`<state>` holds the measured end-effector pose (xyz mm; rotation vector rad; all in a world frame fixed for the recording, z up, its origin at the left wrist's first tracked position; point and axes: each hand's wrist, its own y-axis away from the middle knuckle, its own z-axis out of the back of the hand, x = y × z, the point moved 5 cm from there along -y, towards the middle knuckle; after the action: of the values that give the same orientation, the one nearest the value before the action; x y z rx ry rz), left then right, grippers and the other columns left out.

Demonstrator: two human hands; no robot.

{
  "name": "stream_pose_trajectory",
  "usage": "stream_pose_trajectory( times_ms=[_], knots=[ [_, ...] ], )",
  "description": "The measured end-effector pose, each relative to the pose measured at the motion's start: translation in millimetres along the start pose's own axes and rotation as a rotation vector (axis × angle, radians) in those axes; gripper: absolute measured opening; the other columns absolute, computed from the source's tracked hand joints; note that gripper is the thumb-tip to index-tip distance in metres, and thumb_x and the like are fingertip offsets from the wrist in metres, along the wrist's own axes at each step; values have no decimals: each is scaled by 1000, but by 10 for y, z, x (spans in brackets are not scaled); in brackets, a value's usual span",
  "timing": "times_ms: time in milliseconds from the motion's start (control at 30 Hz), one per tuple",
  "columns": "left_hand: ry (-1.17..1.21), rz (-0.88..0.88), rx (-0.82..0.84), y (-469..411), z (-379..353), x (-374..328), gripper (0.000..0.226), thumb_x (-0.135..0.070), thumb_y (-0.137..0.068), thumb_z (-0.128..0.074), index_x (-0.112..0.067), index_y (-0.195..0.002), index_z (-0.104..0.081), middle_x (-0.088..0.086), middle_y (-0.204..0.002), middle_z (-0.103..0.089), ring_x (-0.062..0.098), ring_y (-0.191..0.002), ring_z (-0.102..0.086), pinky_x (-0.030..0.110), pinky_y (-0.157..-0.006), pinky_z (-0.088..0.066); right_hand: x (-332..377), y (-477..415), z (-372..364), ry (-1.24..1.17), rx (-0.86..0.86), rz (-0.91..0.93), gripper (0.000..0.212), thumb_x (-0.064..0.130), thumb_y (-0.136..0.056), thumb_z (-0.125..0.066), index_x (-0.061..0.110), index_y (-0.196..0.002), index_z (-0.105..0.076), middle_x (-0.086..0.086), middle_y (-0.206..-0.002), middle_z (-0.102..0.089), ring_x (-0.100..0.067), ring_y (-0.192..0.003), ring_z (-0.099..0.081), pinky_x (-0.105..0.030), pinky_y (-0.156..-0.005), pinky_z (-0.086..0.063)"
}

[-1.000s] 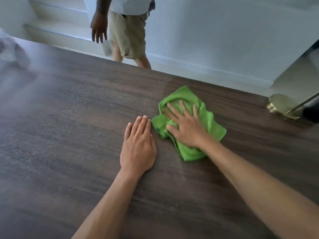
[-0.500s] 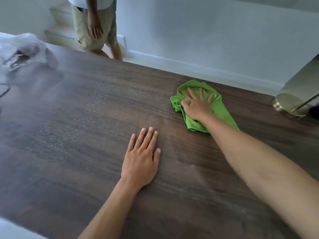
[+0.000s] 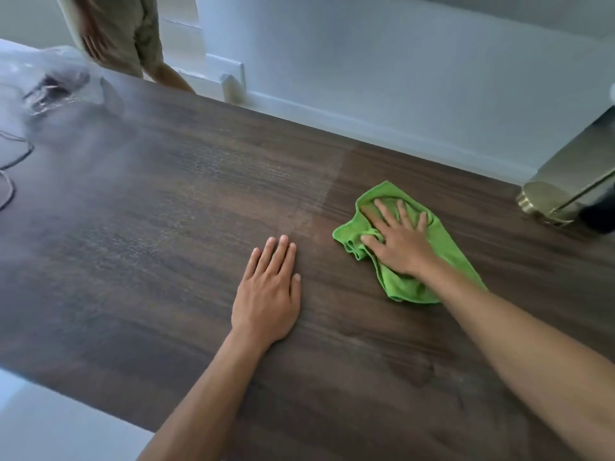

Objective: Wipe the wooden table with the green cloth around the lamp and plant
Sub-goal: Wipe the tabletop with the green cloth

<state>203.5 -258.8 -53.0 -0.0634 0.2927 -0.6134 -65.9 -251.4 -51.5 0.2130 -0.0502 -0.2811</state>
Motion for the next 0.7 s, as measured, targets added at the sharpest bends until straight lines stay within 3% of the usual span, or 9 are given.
stream_pose_trajectory(
  times_ms=[100,233,367,467,567,700],
  knots=[
    [0,69,-23,150,34,60,57,-34,-98,-26,-11,-150,-33,3,-158,-27,17,-148,-16,41,-121,-13,403,-191,12,-39,-16,-22,62,66,-94,-14,47,-152,0,12,-164,7,-33,-150,12,-70,-112,6],
    [-28,32,-16,396,104,169,56,-34,-99,-26,-12,-150,-34,2,-158,-28,17,-148,-18,39,-120,-13,971,710,-158,-27,-63,249,65,65,-90,-12,49,-152,-3,14,-164,2,-31,-150,11,-67,-114,5],
    [-40,-1,-6,570,146,196,57,-36,-98,-26,-12,-149,-34,2,-158,-28,17,-148,-18,39,-119,-12,778,1588,-299,-25,7,445,63,67,-91,-19,54,-150,-2,15,-163,2,-23,-150,16,-61,-115,15],
    [-45,18,9,685,150,146,59,-39,-99,-21,-14,-151,-29,0,-159,-22,16,-149,-12,41,-120,-9,455,1055,-181,57,92,228,75,79,-79,-10,53,-147,10,7,-164,8,-29,-149,18,-71,-110,12],
    [-32,37,22,830,147,97,60,-41,-99,-15,-16,-153,-22,-3,-161,-14,13,-150,-4,40,-121,-4,539,460,-69,-21,105,-5,80,84,-80,-8,48,-150,10,9,-162,18,-36,-147,20,-77,-105,9],
    [-35,104,5,1060,183,89,60,-39,-98,-15,-17,-153,-26,-2,-161,-19,13,-149,-7,41,-122,-7,1325,873,-204,-83,-5,125,78,79,-84,1,43,-153,-2,9,-164,8,-37,-149,16,-73,-108,11]
  ],
)
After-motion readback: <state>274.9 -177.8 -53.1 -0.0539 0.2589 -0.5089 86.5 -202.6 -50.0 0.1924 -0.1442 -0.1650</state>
